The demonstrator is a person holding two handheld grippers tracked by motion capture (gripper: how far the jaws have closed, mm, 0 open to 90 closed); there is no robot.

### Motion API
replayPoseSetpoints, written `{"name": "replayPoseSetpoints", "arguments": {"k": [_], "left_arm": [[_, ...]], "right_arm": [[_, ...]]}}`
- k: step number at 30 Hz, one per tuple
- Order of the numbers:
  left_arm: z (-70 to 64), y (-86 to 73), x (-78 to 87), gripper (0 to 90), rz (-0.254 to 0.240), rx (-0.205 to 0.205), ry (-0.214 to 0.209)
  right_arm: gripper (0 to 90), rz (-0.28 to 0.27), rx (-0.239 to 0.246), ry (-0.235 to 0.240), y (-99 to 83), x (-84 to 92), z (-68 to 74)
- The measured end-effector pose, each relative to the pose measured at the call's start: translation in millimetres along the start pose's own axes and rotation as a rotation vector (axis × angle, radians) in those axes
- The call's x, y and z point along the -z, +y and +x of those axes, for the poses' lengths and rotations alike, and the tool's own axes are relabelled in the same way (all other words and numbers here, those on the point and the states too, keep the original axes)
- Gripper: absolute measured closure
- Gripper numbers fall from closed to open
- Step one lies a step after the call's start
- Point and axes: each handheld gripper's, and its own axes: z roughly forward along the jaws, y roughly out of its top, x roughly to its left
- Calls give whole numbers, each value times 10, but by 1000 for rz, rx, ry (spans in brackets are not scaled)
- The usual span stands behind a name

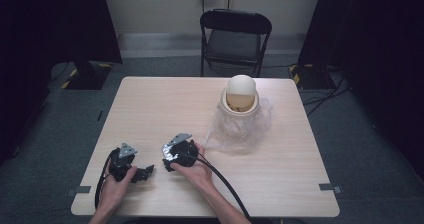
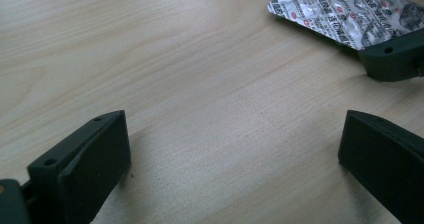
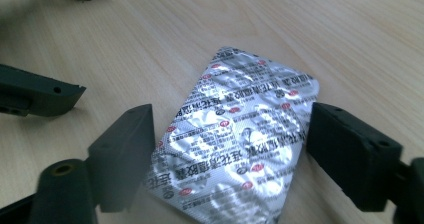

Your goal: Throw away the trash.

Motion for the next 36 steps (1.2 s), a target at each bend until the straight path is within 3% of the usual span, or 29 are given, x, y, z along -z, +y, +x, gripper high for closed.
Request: {"name": "replayPoseSetpoints", "arguments": {"k": [4, 5, 20, 36], "left_arm": [[0, 0, 0, 0, 0, 0, 0], [0, 0, 0, 0, 0, 0, 0], [0, 0, 0, 0, 0, 0, 0], [0, 0, 0, 0, 0, 0, 0]], "right_arm": [[310, -21, -21, -7, -68, 74, -46], [336, -22, -7, -13, -80, 91, -67], [340, -36, -22, 5, -66, 138, -95], [340, -64, -49, 48, -22, 416, -152]]}}
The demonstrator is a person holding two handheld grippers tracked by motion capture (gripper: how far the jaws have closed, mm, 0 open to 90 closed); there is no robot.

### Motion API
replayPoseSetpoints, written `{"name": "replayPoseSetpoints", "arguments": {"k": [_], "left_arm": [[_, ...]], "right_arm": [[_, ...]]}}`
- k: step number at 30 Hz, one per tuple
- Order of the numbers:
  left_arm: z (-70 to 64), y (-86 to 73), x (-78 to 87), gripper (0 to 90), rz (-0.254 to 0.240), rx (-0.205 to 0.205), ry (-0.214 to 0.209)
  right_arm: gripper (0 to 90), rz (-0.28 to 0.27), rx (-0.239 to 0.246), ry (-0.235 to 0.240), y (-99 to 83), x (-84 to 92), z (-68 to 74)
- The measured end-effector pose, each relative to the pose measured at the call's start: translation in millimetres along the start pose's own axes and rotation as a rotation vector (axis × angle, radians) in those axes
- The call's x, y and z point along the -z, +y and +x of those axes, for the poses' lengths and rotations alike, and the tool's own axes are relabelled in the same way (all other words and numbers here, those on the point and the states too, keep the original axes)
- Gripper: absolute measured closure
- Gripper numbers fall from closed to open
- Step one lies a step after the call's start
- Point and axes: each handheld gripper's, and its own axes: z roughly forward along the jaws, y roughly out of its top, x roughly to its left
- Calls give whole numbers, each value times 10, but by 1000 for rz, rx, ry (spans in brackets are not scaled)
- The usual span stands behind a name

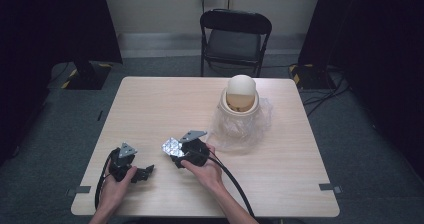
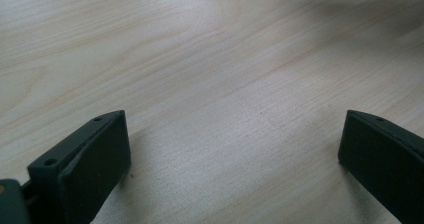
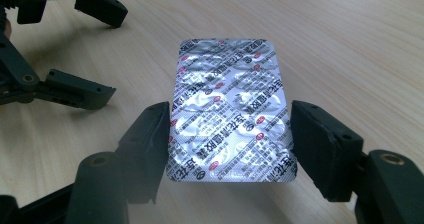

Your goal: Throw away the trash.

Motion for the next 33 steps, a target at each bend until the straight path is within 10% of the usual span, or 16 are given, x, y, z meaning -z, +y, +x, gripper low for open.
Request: {"name": "replayPoseSetpoints", "arguments": {"k": [33], "left_arm": [[0, 0, 1, 0, 1, -2, 0]], "right_arm": [[340, -106, -61, 1, 95, 765, -264]]}}
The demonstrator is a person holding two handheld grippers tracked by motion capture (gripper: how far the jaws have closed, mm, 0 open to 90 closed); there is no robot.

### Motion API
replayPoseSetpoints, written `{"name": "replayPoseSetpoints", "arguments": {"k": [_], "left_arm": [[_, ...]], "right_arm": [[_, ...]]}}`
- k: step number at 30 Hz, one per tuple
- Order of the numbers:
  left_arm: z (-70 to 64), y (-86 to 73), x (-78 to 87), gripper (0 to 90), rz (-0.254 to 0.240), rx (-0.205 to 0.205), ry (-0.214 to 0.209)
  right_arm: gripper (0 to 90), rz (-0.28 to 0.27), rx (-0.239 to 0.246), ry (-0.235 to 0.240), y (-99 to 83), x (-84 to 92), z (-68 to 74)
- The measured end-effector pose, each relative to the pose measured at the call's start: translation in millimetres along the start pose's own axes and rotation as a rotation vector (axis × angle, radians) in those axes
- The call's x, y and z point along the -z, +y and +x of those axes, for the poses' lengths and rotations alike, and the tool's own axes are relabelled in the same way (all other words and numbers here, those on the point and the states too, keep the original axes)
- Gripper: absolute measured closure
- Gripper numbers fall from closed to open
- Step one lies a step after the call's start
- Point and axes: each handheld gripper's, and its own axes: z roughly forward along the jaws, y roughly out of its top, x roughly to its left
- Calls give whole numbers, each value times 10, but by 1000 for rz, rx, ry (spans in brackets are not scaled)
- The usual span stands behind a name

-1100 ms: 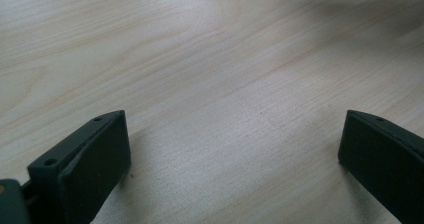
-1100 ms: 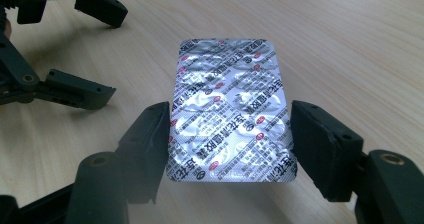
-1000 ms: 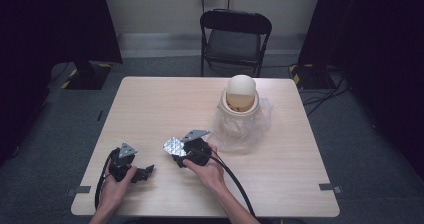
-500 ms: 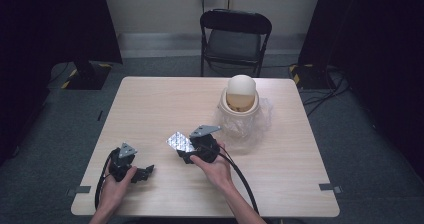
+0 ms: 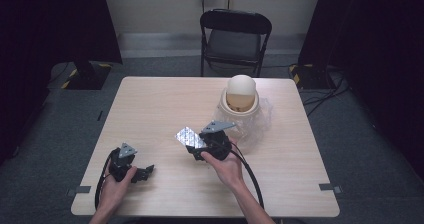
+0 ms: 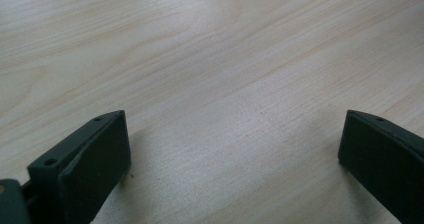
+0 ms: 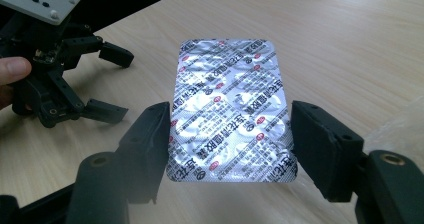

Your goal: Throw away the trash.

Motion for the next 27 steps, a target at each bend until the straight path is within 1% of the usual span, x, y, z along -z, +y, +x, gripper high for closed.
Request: {"name": "replayPoseSetpoints", "arguments": {"k": [4, 10, 15, 22, 27], "left_arm": [[0, 0, 0, 0, 0, 0, 0], [0, 0, 0, 0, 0, 0, 0], [0, 0, 0, 0, 0, 0, 0], [0, 0, 0, 0, 0, 0, 0], [0, 0, 0, 0, 0, 0, 0]], "right_arm": [[340, 10, -2, -22, 7, 83, -56], [341, -4, -10, -32, 6, 202, -130], [341, -19, -21, -41, 20, 343, -178], [341, -44, -36, -69, 47, 555, -246], [341, -56, -45, -91, 77, 663, -301]]}}
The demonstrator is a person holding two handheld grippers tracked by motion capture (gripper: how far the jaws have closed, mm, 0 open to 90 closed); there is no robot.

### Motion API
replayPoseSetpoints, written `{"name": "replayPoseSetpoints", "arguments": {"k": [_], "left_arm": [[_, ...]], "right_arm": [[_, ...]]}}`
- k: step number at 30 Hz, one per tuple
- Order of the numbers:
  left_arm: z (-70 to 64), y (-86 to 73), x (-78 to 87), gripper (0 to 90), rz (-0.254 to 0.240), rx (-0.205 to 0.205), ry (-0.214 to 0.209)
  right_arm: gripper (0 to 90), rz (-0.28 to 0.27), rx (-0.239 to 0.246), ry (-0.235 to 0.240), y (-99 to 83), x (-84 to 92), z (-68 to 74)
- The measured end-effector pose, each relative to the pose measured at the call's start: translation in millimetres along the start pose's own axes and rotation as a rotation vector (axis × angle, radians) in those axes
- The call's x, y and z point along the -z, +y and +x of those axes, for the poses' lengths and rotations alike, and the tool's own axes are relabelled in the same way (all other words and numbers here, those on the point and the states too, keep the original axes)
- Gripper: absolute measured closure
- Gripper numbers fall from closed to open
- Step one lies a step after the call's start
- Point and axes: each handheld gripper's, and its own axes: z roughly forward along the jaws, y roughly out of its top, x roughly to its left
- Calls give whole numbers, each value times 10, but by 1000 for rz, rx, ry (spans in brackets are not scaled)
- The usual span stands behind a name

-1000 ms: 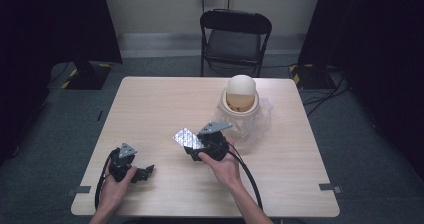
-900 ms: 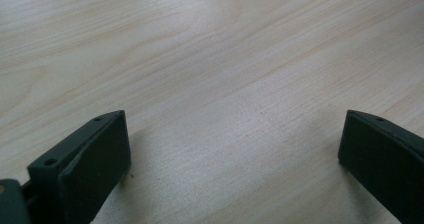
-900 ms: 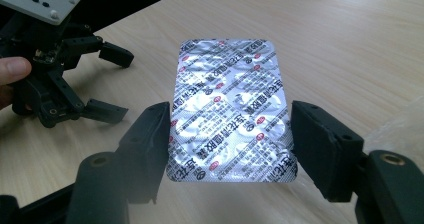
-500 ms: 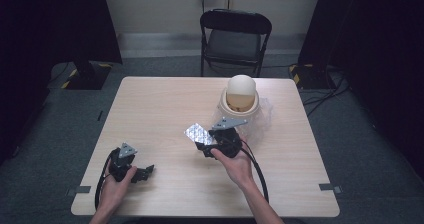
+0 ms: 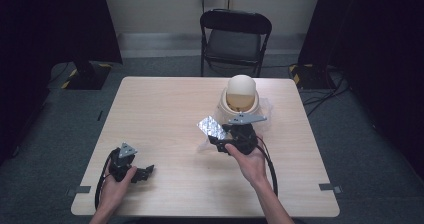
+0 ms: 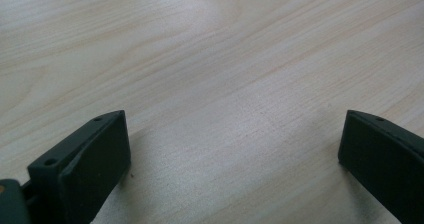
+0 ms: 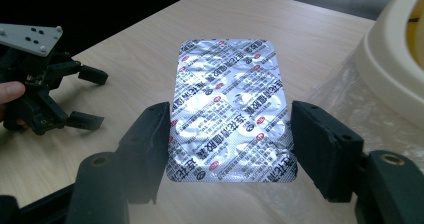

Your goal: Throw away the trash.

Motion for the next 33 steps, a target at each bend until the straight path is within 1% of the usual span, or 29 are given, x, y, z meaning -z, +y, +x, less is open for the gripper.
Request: {"name": "replayPoseSetpoints", "arguments": {"k": [6, 9, 11, 13, 18, 20, 21, 23, 26, 27, 30, 31, 33], "left_arm": [[-1, 0, 0, 0, -1, 2, -1], [0, 0, 0, 0, 0, 0, 0], [0, 0, 0, 0, 0, 0, 0], [0, 0, 0, 0, 0, 0, 0], [-1, 0, -1, 0, -2, 2, -1], [-1, 0, 0, 0, 0, 1, 0], [0, 0, 0, 0, 0, 1, 0], [-1, 0, -1, 0, -1, 1, 0], [-1, 0, -1, 0, -1, 1, 0], [-2, 0, -1, 0, -2, 3, -1], [-1, 0, 0, 0, -1, 1, 0], [-1, 0, -1, 0, -1, 1, 0], [0, 0, -1, 0, -1, 1, 0]], "right_arm": [[340, -23, -2, -29, 64, 140, -80], [340, -47, -22, -58, 107, 254, -181], [340, -49, -26, -64, 116, 279, -206], [340, -40, -26, -87, 136, 310, -256], [340, -15, -52, -131, 165, 312, -449], [340, -1, -73, -149, 170, 311, -522], [340, 10, -88, -162, 164, 309, -582], [340, 14, -93, -165, 159, 307, -607], [340, 23, -102, -186, 151, 297, -657], [340, 27, -100, -197, 149, 292, -671], [340, 41, -106, -206, 148, 260, -703], [340, 47, -101, -213, 148, 247, -712], [340, 41, -106, -218, 146, 231, -731]]}}
